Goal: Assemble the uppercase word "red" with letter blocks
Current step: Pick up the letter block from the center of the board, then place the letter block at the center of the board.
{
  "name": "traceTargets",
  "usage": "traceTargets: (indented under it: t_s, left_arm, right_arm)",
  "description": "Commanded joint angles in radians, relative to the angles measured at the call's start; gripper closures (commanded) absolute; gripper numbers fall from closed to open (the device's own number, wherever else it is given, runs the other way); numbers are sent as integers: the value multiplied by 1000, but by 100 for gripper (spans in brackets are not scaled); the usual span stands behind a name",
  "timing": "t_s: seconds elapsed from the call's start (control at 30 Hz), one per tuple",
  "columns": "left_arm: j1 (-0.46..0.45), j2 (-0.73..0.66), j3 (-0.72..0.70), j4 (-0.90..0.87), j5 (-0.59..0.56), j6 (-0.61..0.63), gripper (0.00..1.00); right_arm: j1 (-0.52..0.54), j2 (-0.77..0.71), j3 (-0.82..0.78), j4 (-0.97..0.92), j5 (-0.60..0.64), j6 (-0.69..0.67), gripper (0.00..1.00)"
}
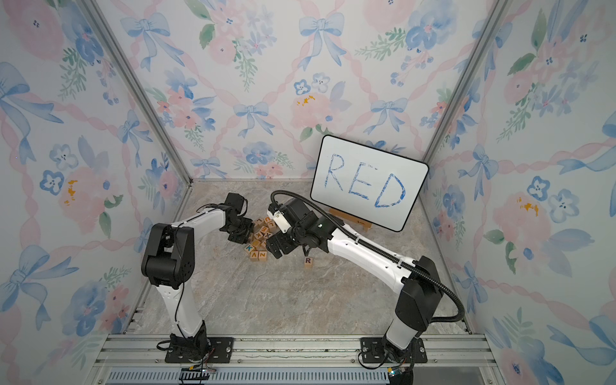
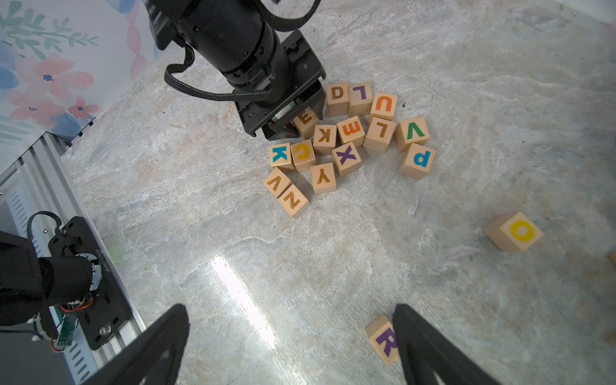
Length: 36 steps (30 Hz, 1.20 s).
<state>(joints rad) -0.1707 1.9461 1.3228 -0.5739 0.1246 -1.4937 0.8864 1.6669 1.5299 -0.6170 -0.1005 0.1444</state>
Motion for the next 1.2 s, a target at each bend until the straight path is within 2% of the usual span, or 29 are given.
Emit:
traceTargets:
  t_s: [0.0,0.2,0.3,0.4,0.77,0.93,1.17]
  left_arm:
    - [-6,9,6,-27,-22,26,67]
    - [-9,-12,-15,-30,-34,89,70]
    - [-15,-17,-11,-32,-34,150,76]
    - [-16,-19,-1,-46,-21,214,76]
    - [-18,-10,186,-276,-169,485,76]
    - [-35,-10,253,-343,-220,571,76]
    - [-87,5,350,-422,-276,644,76]
  right_arm:
    - [9,4,26,-16,11,-15,3]
    - [6,3,29,-16,11,-16,3]
    - [5,4,30,-17,10,-16,3]
    - [3,4,32,-17,8,-17,3]
    - [-16,0,23,-4,0,-17,3]
    - [-34,-7,3,6,-6,-17,3]
    - [-74,-89,-66,20,-10,-19,3]
